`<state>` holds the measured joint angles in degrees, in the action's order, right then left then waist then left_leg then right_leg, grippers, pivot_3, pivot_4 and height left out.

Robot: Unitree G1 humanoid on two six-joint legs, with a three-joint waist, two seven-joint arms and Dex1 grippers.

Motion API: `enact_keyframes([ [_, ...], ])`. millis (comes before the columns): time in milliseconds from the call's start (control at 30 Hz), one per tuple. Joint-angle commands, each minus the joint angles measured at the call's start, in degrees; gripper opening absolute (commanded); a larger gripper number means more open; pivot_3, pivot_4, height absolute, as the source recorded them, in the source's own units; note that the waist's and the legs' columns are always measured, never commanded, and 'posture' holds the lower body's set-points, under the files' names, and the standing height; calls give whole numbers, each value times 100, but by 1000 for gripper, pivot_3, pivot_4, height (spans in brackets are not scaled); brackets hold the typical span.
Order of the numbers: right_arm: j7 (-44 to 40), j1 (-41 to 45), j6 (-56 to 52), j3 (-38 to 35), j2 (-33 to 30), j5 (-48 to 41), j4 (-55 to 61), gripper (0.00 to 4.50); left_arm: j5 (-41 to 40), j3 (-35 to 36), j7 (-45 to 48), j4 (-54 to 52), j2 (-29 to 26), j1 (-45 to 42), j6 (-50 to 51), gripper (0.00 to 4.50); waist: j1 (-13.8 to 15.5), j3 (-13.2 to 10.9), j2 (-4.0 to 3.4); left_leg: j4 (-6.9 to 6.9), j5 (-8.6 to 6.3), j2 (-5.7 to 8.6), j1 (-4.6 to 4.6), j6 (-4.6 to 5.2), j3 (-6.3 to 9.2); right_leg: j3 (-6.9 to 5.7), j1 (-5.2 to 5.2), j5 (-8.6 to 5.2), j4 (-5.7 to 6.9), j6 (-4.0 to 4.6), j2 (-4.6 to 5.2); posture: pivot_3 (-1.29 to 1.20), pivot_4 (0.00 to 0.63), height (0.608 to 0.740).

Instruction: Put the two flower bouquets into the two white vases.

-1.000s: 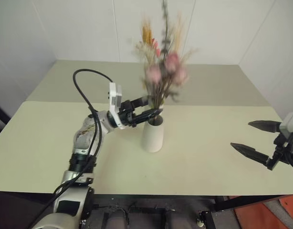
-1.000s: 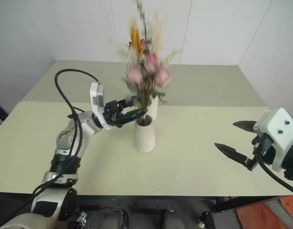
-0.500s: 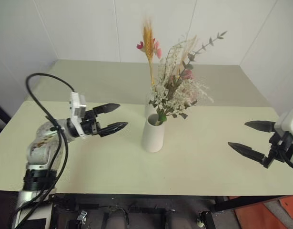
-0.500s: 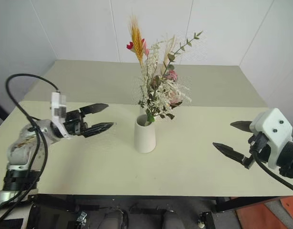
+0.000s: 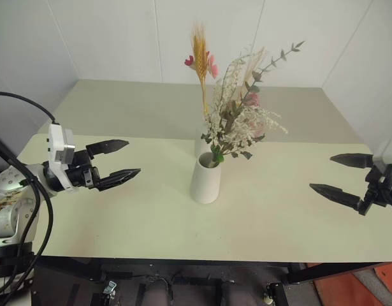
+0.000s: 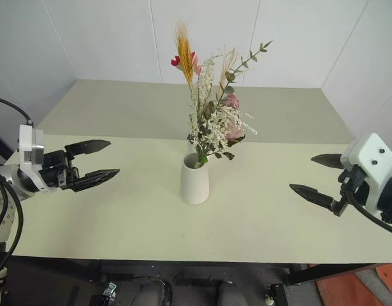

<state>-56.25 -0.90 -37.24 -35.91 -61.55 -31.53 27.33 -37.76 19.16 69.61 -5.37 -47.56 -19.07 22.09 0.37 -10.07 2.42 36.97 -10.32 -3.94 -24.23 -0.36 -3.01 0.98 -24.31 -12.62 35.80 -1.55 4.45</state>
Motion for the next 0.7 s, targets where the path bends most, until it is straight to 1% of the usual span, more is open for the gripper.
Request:
enact_keyframes([
  [33, 39, 175, 140, 43, -56, 15, -26, 4500, -186, 246, 99, -233, -190, 151, 39, 4473, -13, 1, -1, -1, 0, -1, 1, 0, 0, 0, 0, 0, 0, -1, 0, 0, 150, 740],
  [167, 22, 136, 255, 72, 50, 34, -62, 4500, -182, 265, -99, -395, -184, 230, 83, 4473, -22, 1, -1, -1, 0, -2, 4, 0, -3, 1, 1, -1, 3, 3, 0, 0, 150, 740],
  [300, 142, 369, 116, 83, 272, -303, -102, 4500, -287, 239, -178, -467, -174, 52, 157, 4473, -15, 1, -1, 0, 0, -1, 2, 0, -3, 1, 1, 0, 3, 0, 0, 0, 150, 740],
  [367, 133, 442, 148, 176, 324, -327, -137, 4500, -293, 261, -147, -469, -262, 10, 186, 4473, -15, 1, -1, 0, 0, -1, 3, 0, -2, 1, 1, 16, 3, -27, 0, 0, 150, 740],
  [467, 182, 653, 146, 439, 325, -359, -235, 4500, -295, 416, -164, -452, -483, 51, 273, 4473, -36, 1, -1, -1, 0, -2, 3, 0, -3, 1, 0, 17, 2, -29, -1, 0, 150, 740],
  [533, 124, 696, 253, 614, 373, -325, -353, 4500, -383, 563, -211, -579, -533, 257, 350, 4473, -61, 1, -1, -2, 0, -2, 2, 0, -3, 2, -2, 16, 2, -26, -1, 0, 150, 740],
  [600, 145, 526, 275, 684, 364, -160, -363, 4500, -412, 689, -294, -814, -535, 587, 441, 4473, -85, 1, -2, -4, 0, -2, 2, 0, -4, 2, -4, 17, 2, -27, 0, 0, 150, 740],
  [700, 23, 193, 115, 317, 336, -357, -104, 4500, -472, 809, -247, -953, -622, 827, 521, 4473, -88, 1, -2, -8, 0, -2, 1, 0, -4, 2, -5, 16, 4, -27, 1, 0, 150, 740],
])
